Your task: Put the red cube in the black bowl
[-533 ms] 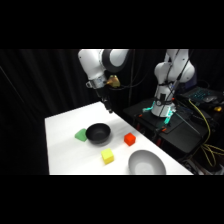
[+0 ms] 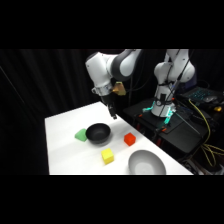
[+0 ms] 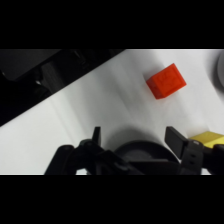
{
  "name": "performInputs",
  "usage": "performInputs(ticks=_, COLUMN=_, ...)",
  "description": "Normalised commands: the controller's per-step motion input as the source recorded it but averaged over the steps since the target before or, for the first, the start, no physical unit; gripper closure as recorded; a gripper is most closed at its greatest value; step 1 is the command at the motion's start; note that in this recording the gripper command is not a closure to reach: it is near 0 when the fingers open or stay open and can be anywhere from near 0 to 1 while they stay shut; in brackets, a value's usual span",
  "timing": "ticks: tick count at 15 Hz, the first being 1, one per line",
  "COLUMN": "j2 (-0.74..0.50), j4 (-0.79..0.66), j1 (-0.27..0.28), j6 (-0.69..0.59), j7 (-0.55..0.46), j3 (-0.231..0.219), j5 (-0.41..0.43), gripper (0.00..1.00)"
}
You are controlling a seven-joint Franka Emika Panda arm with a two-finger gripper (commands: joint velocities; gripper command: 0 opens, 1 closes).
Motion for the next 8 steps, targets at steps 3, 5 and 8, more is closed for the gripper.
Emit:
performInputs(ticks=3, j2=-0.13, j4=-0.40, j1=0.141, j6=0.47, j7=0.32, j3=0.095, j5=-0.072, gripper=0.00)
performInputs(ticks=5, j2=-0.22, j4=-0.26, j1=0.163, j6=0.31, j7=0.31, j3=0.114, j5=-0.060, gripper=0.00)
performInputs(ticks=8, j2=-0.36, j4=-0.23, j1=0.191, j6=0.27, j7=0.28, j3=0.149, j5=-0.060, gripper=0.00)
